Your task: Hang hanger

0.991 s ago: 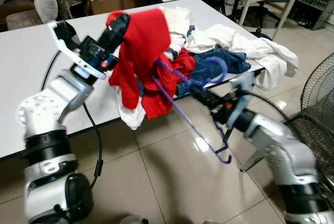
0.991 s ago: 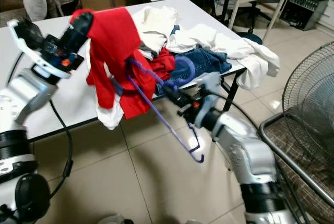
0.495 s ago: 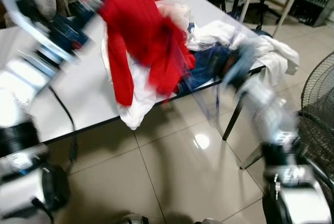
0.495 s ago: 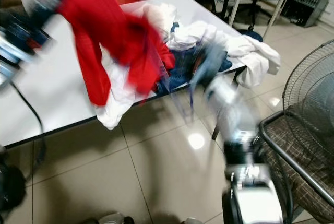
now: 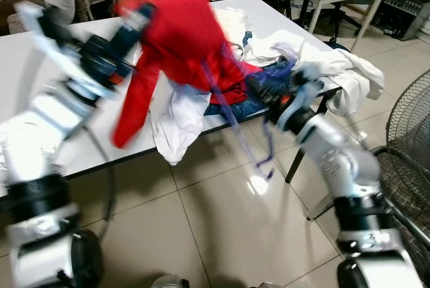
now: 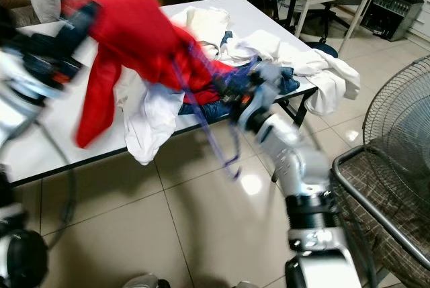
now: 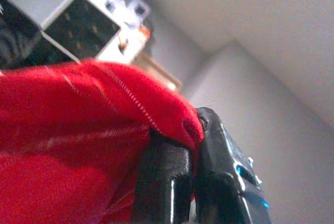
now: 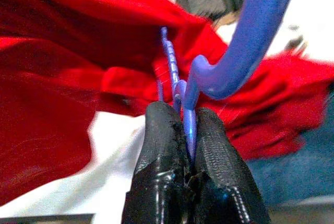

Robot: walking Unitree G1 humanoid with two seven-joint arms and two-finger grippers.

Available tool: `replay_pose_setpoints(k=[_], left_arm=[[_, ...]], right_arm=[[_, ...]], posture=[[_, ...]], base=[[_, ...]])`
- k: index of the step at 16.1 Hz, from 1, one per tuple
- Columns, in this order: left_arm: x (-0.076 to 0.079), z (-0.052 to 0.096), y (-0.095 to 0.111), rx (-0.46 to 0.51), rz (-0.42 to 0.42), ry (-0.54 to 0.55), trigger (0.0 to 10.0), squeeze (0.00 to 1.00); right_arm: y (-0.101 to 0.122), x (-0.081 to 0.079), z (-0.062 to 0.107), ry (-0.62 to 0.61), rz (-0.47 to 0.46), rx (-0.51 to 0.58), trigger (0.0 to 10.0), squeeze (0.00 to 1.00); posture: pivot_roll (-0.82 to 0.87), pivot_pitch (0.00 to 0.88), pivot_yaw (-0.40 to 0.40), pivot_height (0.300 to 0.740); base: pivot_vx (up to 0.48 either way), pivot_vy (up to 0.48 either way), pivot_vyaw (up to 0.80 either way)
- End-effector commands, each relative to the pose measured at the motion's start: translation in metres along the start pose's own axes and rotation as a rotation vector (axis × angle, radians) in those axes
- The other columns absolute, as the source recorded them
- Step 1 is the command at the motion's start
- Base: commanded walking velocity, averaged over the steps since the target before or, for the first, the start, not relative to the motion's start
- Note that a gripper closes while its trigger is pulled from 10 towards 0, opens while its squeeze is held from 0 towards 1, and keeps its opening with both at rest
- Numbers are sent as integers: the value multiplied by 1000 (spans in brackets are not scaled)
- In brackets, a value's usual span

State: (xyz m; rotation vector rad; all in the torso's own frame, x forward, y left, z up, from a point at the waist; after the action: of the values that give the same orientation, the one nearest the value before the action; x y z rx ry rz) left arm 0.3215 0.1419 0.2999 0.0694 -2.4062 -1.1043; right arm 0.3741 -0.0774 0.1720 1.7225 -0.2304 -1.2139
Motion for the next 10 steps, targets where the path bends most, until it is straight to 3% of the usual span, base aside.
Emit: replay_pose_setpoints(k=[1,5,7,10], left_arm=[[16,-11,-7,-51,-36,-72,0,0],[27,0,-40,-240,-66,-136,0,0],[38,16,-45,-296,-54,-208,0,0],[30,42,-51,-409,-59,-175,0,0]], right_arm=[[-2,-1,0,10,-97,-5,10000,0],[-14,-19,-8,122,-360,-34,10000,0],[-6,-11,-11,120,-532,32,10000,0],[19,-12,-9,209,-737,152,10000,0]], posture=[[-45,3,28,740],[-44,9,34,740],[-42,10,33,740],[-24,20,26,740]], base=[[0,0,0],[0,0,0],[0,0,0],[0,0,0]])
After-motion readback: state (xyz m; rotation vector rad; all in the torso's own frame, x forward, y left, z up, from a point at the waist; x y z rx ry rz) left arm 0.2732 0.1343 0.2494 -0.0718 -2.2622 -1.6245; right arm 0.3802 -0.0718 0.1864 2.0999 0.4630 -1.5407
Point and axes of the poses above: a point about 5 cm out from each wrist's last joint towards the gripper, its own z axis pointing back from the gripper into the wrist, its own y axis along the axis of the wrist's last joint, x = y × z, the point moved 5 cm from there along -z, pointing out of the wrist towards the gripper, and after that the axes turned 11 degrees about -z, right-handed, at the moved point
